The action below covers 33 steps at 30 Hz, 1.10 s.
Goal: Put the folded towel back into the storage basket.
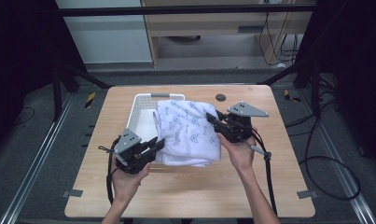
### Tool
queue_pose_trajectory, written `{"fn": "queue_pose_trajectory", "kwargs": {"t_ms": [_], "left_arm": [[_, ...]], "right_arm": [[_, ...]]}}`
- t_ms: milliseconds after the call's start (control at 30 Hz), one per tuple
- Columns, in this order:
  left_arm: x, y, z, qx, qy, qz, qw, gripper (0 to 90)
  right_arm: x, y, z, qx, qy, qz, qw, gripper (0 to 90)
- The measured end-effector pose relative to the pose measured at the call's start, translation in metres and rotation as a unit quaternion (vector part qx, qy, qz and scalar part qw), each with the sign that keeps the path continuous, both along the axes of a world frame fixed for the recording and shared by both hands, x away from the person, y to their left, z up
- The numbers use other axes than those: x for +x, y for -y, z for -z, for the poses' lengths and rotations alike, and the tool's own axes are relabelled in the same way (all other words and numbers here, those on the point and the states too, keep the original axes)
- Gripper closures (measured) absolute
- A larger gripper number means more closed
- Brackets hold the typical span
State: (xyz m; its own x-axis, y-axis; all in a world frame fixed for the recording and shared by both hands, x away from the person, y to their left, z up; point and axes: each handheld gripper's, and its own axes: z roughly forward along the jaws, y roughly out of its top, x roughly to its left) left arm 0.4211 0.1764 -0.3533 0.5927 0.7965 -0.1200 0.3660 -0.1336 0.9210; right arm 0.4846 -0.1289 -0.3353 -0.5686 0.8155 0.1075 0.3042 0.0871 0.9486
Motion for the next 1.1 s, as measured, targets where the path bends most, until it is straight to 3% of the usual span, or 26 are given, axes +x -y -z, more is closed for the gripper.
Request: {"fn": "queue_pose_trajectory", "kwargs": {"t_ms": [367,1100], "left_arm": [[0.009,-0.031,-0.006,-0.017,0.000,-0.035,0.9993,77.1],[0.025,-0.066,-0.005,-0.032,-0.003,-0.083,0.9961,77.3]], "right_arm": [[0.016,-0.033,-0.010,0.001,0.009,-0.013,0.9999,72.2],[0.040,-0.071,-0.004,0.008,0.009,-0.018,0.9998,72.2]]}}
